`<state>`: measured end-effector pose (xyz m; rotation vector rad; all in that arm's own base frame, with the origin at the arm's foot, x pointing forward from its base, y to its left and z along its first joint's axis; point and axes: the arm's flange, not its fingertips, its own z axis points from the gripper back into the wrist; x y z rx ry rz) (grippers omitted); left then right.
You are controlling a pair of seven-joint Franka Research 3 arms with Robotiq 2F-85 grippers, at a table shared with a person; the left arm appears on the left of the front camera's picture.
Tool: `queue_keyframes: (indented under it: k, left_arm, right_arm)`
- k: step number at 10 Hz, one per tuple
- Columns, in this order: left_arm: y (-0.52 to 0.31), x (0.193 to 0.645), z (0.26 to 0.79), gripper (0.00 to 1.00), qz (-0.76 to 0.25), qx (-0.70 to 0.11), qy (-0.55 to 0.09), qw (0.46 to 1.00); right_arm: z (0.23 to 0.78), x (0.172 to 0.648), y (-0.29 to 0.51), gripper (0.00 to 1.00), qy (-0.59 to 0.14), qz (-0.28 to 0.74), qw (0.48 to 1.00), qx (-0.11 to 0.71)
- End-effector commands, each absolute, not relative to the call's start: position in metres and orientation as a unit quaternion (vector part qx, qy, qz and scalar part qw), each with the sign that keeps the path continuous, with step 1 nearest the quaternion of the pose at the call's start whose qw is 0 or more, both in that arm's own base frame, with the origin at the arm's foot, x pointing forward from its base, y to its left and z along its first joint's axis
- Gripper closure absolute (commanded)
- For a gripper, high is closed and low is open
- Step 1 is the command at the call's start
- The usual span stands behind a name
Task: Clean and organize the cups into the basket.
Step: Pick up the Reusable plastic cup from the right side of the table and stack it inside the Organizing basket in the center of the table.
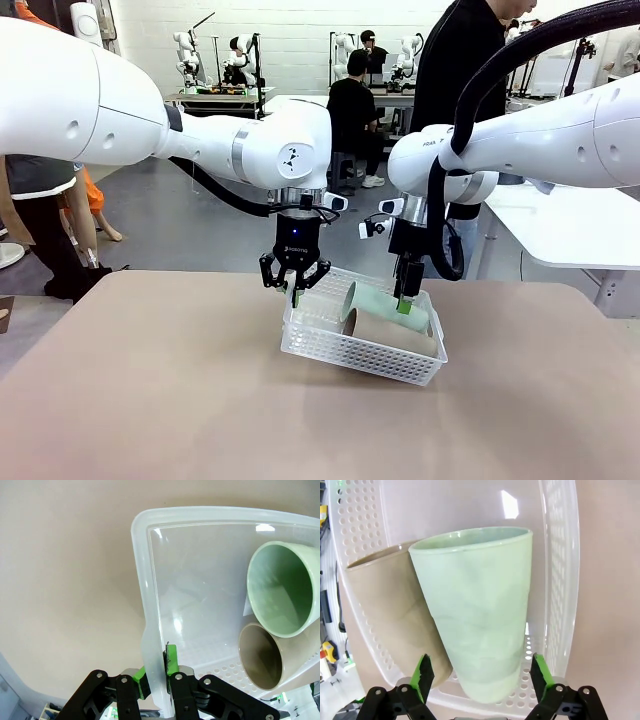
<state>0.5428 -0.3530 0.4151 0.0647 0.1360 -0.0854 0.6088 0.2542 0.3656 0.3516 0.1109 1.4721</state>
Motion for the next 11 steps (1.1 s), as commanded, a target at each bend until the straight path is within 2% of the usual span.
queue_keyframes:
  k: [1, 4, 5, 6, 9, 10, 11]
  left_arm:
    - [-0.352, 0.542, 0.416, 1.0, -0.043, 0.032, 0.068, 0.996]
    - [-0.352, 0.542, 0.416, 1.0, -0.043, 0.032, 0.068, 0.996]
    - [-0.352, 0.542, 0.416, 1.0, -0.043, 0.032, 0.068, 0.996]
    - [-0.352, 0.542, 0.416, 1.0, -0.043, 0.032, 0.068, 0.996]
    - [-0.352, 0.542, 0.416, 1.0, -0.043, 0.032, 0.068, 0.996]
    - [-0.352, 0.542, 0.416, 1.0, -0.043, 0.032, 0.068, 0.996]
    - [-0.352, 0.542, 0.416, 1.0, -0.043, 0.032, 0.068, 0.996]
  right_arm:
    - [0.361, 0.608, 0.251, 0.0, 0.045, 0.676, 0.718, 0.162]
    - [0.37, 0.6, 0.25, 0.0, 0.032, 0.681, 0.711, 0.17]
    - [0.395, 0.583, 0.241, 0.0, 0.006, 0.695, 0.694, 0.188]
    - [0.432, 0.56, 0.214, 0.0, -0.049, 0.696, 0.683, 0.216]
    - [0.506, 0.485, 0.062, 0.0, -0.195, 0.673, 0.618, 0.358]
    - [0.509, 0.469, 0.011, 0.0, -0.222, 0.669, 0.575, 0.415]
    - [0.503, 0.46, -0.034, 0.0, -0.264, 0.647, 0.56, 0.446]
